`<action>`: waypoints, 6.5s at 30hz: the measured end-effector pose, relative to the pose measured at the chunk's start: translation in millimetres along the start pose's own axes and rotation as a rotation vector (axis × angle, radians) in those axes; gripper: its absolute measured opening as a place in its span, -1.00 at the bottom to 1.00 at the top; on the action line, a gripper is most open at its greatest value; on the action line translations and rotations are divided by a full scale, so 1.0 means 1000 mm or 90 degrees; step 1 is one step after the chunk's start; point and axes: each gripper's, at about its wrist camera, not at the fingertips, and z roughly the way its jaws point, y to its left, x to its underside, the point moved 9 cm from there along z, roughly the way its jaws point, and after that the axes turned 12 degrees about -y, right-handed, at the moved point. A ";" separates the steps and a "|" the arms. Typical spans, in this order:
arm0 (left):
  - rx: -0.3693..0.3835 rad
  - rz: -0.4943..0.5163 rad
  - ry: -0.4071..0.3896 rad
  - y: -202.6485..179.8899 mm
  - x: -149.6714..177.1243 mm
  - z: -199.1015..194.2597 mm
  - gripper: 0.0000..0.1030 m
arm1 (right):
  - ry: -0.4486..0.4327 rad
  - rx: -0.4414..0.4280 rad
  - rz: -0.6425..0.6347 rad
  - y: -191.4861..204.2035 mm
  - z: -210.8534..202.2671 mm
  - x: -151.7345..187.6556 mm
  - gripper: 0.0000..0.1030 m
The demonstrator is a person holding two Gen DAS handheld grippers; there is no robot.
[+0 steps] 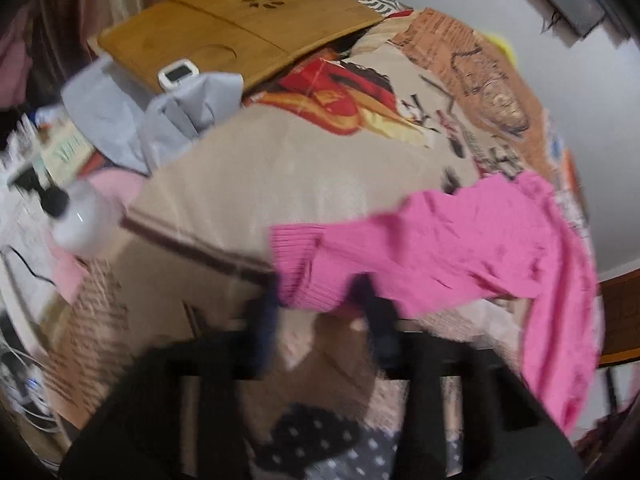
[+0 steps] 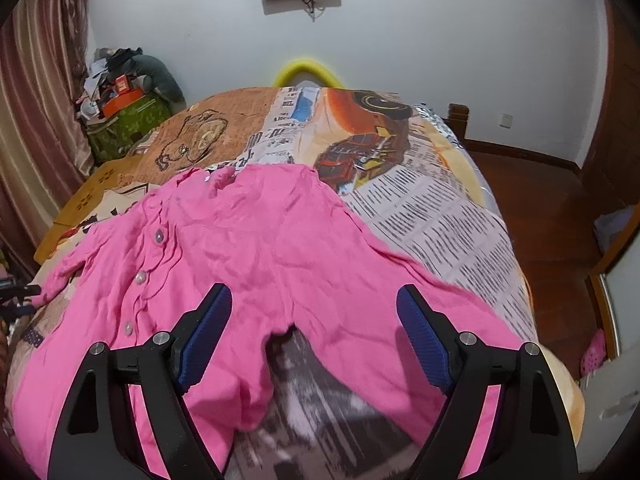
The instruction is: Fold small clothes
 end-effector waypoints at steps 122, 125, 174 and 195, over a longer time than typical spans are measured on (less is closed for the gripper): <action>0.181 0.425 -0.257 -0.322 -0.081 -0.099 -0.85 | 0.022 -0.214 -0.070 0.074 0.052 -0.026 0.15; 0.212 0.456 -0.230 -0.357 -0.055 -0.082 -0.85 | 0.016 -0.222 -0.045 0.066 0.054 -0.028 0.15; 0.061 0.436 -0.047 -0.240 -0.020 0.070 0.26 | 0.041 -0.264 -0.039 0.096 0.083 -0.047 -0.84; 0.019 0.513 -0.093 -0.248 -0.007 0.069 0.49 | 0.069 -0.195 -0.011 0.060 0.119 -0.049 -0.27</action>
